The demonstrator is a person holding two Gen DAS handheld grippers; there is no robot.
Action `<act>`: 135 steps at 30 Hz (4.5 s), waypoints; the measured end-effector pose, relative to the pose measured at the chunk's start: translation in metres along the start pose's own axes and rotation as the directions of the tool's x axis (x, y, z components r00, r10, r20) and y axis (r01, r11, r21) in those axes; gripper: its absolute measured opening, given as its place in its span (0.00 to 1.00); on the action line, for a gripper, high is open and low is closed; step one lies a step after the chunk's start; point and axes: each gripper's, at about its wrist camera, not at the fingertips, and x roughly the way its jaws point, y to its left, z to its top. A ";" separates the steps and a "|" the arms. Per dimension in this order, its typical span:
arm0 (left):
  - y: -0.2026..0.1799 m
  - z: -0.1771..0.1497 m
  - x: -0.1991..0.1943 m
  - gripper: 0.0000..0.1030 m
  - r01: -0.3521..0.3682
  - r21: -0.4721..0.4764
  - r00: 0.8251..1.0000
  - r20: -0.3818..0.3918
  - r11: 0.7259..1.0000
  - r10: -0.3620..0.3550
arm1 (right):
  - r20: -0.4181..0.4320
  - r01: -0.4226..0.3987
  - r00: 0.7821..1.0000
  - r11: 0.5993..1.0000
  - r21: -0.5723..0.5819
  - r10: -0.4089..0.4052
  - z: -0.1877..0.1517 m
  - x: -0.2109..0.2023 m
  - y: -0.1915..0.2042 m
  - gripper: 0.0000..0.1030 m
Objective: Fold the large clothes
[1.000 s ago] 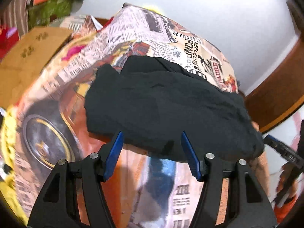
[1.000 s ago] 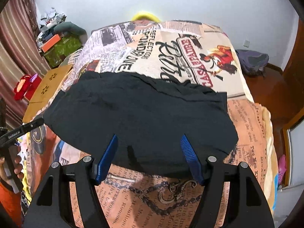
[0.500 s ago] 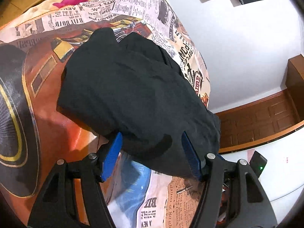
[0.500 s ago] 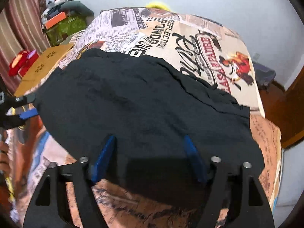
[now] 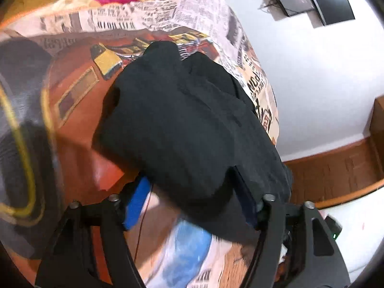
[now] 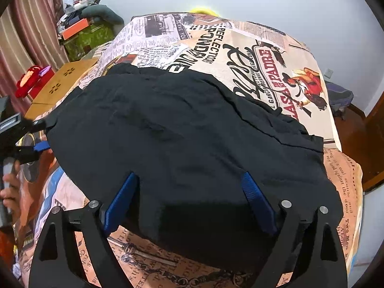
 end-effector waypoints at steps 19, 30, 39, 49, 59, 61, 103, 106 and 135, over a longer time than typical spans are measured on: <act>-0.074 -0.014 -0.051 0.28 -0.232 0.293 0.951 0.268 0.928 0.154 | -0.057 -0.047 0.997 0.997 0.055 0.050 0.012 -0.029 0.012 0.87; -0.150 -0.046 -0.171 0.26 -0.318 0.496 0.856 0.517 0.808 0.019 | -0.041 -0.177 0.984 0.981 -0.080 0.174 0.019 -0.011 0.109 0.89; -0.184 -0.083 -0.125 0.26 -0.303 0.613 0.909 0.417 0.729 0.027 | -0.158 -0.221 0.969 0.953 -0.209 0.190 0.018 0.010 0.136 0.88; -0.230 -0.119 -0.059 0.28 -0.261 0.723 0.953 0.299 0.640 0.050 | -0.027 -0.079 0.996 0.996 0.044 0.080 -0.017 -0.069 0.003 0.89; -0.213 -0.170 0.053 0.60 -0.094 0.789 0.962 -0.084 0.607 0.259 | -0.014 0.016 1.000 0.968 0.250 -0.013 -0.054 -0.095 -0.082 0.89; -0.216 -0.180 0.051 0.68 -0.100 0.821 0.960 -0.069 0.562 0.271 | -0.010 0.012 1.000 0.966 0.259 -0.010 -0.058 -0.102 -0.085 0.89; -0.154 -0.151 -0.026 0.79 -0.297 0.736 0.946 0.140 0.608 0.293 | -0.077 -0.220 0.965 0.934 0.281 0.251 -0.058 -0.036 -0.041 0.88; -0.154 -0.149 -0.029 0.79 -0.292 0.736 0.945 0.124 0.610 0.303 | -0.079 -0.220 0.964 0.932 0.288 0.252 -0.057 -0.043 -0.043 0.88; -0.082 -0.036 0.031 1.00 0.023 0.251 0.959 -0.280 0.968 0.050 | -0.163 -0.318 0.879 0.805 0.501 0.449 -0.031 0.023 -0.074 0.89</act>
